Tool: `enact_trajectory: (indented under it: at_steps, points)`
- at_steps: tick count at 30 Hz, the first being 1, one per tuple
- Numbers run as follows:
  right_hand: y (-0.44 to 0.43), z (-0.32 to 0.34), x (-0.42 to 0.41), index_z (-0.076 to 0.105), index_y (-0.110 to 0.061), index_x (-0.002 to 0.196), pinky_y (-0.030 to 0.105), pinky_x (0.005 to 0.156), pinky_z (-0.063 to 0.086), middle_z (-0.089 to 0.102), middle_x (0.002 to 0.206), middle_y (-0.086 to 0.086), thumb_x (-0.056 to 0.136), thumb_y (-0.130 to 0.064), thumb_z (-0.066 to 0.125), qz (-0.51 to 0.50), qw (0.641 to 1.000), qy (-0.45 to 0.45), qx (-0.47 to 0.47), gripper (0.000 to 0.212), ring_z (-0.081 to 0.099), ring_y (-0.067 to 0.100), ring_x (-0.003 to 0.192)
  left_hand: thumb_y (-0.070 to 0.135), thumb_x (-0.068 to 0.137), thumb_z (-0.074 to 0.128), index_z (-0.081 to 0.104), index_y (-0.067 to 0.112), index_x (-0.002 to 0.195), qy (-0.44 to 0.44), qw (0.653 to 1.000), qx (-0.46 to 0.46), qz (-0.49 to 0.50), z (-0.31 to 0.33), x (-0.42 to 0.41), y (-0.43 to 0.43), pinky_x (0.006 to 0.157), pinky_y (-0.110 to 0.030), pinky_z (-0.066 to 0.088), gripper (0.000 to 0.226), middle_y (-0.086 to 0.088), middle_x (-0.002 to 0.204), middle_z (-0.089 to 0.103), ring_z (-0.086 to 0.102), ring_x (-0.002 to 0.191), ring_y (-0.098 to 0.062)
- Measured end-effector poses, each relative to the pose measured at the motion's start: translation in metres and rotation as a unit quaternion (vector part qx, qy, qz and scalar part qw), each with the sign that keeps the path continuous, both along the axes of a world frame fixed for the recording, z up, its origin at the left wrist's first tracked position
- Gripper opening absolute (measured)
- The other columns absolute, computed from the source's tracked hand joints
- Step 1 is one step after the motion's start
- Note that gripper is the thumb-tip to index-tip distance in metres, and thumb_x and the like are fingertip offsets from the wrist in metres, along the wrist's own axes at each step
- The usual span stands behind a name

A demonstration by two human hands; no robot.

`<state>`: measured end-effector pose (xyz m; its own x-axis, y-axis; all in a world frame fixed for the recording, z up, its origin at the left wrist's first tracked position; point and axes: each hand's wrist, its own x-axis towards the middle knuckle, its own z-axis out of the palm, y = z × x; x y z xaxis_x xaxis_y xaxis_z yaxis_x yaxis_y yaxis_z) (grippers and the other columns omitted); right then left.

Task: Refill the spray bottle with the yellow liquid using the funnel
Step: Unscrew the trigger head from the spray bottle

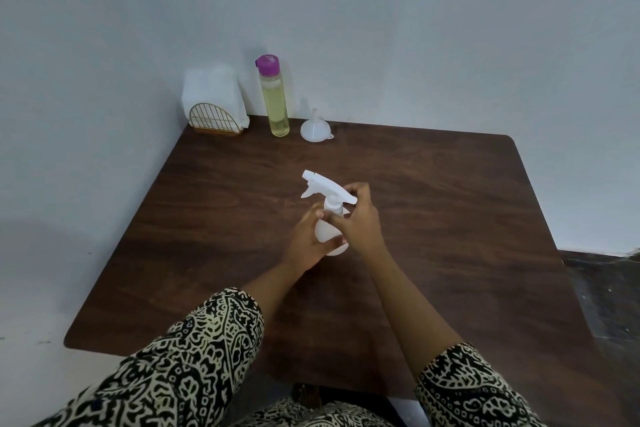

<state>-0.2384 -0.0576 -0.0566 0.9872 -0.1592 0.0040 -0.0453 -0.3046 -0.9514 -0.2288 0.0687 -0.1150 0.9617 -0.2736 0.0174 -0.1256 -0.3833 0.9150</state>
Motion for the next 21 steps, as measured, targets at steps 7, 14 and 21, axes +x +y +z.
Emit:
enact_trajectory:
  at_steps: [7,14,21]
  points:
    - [-0.002,-0.006,-0.007,0.054,-0.023,0.116,0.03,0.083,0.049,0.062,0.11,-0.008,0.09,-0.026,0.062,0.053,0.998,-0.009,0.024,0.028,0.059,0.011,0.107,0.05,0.074,0.073,0.05,0.031,0.13,-0.001,1.0,0.001,-0.011,-0.003,0.003,0.002,0.097,-0.041,0.049,0.064,0.013,0.126,0.058,0.055,0.117,-0.007]
    - [0.0,-0.008,0.001,0.047,-0.024,0.126,0.027,0.088,0.044,0.057,0.119,-0.01,0.072,-0.031,0.08,0.056,0.998,0.007,-0.016,0.064,0.052,0.011,0.112,0.04,0.072,0.078,0.049,0.034,0.128,-0.01,1.0,-0.004,-0.005,-0.002,0.002,0.003,0.098,-0.036,0.047,0.063,0.014,0.128,0.057,0.055,0.116,-0.003]
    - [0.012,-0.005,-0.005,0.051,-0.018,0.093,0.026,0.066,0.047,0.062,0.08,-0.011,0.081,-0.028,0.071,-0.053,0.997,-0.03,-0.054,0.026,0.061,0.009,0.076,0.048,0.074,0.072,0.049,0.044,0.121,-0.036,0.999,-0.011,-0.025,0.001,0.001,0.003,0.098,-0.032,0.045,0.053,0.011,0.126,0.058,0.054,0.118,-0.006]
